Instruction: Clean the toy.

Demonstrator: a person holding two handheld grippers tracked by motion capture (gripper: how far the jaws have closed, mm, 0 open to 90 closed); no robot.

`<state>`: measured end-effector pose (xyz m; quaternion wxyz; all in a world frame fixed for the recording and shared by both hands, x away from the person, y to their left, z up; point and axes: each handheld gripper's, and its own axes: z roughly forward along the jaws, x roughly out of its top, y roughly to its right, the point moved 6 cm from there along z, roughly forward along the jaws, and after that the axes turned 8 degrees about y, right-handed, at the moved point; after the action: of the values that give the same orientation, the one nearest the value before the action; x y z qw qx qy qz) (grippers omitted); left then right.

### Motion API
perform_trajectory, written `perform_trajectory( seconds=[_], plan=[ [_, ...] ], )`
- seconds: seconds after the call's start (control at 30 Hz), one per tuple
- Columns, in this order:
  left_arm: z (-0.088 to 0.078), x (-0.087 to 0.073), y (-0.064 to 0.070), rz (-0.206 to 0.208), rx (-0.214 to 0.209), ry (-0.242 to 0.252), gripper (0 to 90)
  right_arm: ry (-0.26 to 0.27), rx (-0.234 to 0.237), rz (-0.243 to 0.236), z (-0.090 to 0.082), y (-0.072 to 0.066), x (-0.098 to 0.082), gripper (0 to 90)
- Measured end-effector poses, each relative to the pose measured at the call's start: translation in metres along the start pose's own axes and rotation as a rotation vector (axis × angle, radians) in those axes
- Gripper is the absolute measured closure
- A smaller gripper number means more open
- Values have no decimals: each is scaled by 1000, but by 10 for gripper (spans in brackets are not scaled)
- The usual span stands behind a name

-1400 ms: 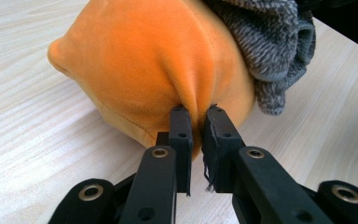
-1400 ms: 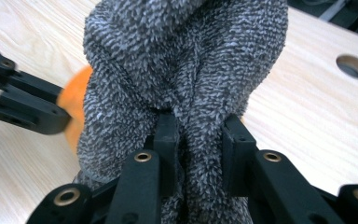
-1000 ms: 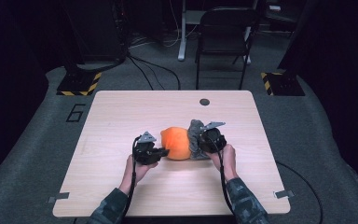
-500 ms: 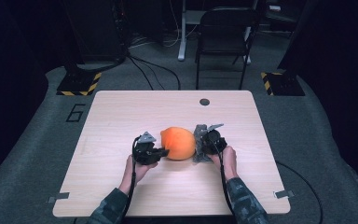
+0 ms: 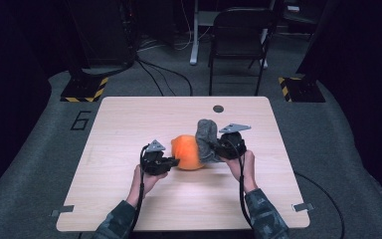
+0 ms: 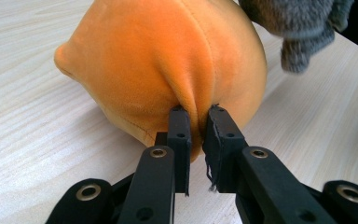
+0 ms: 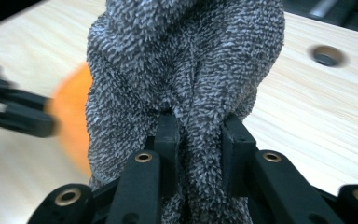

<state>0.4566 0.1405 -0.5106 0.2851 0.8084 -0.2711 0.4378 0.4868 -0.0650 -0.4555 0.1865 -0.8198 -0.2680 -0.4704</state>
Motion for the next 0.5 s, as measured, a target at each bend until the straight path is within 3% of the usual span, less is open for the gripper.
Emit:
perform_trajectory(
  seconds=[0.1, 0.2, 0.33, 0.5],
  plan=[
    [0, 0, 1, -8, 0, 1, 791, -34, 48, 6, 13, -13, -7, 714],
    [0, -1, 0, -4, -2, -4, 743, -54, 29, 6, 24, -12, -16, 714],
    [0, 0, -2, 20, -2, -10, 687, -52, 18, 7, 25, -12, -17, 714],
    [-1, 0, -1, 15, 2, -16, 604, -51, 8, -6, 26, -12, -17, 714]
  ],
)
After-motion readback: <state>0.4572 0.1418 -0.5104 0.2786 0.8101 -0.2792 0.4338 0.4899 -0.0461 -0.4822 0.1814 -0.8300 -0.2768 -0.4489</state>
